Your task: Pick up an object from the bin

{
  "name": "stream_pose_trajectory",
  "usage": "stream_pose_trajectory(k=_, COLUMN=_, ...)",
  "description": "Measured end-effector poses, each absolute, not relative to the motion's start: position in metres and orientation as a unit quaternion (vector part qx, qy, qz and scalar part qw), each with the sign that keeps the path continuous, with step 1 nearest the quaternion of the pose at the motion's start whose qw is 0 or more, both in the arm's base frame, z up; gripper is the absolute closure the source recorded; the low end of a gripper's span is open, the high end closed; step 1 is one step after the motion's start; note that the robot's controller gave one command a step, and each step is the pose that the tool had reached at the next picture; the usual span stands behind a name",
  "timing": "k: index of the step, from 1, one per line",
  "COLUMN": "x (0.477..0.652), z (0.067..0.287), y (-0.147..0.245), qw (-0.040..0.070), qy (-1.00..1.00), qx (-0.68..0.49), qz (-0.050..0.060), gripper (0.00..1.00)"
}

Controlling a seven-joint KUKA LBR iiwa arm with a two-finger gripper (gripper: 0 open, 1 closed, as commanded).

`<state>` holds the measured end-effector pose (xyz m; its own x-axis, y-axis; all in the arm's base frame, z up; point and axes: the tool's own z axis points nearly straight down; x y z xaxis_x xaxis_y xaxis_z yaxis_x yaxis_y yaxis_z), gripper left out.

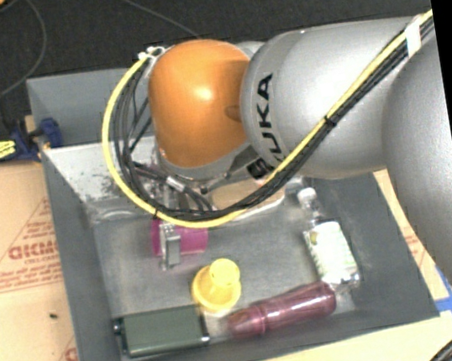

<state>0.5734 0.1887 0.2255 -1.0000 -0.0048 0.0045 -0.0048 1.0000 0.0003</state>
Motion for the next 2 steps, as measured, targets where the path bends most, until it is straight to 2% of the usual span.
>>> stream_pose_trajectory(k=1, x=0.575, z=0.231, y=0.187, qw=-0.002, qy=-1.000, qx=0.000, qz=-0.001, gripper=0.00)
stream_pose_trajectory(k=2, x=0.627, z=0.102, y=0.136, qw=-0.002, qy=-0.999, qx=0.034, qz=0.000, gripper=0.00)
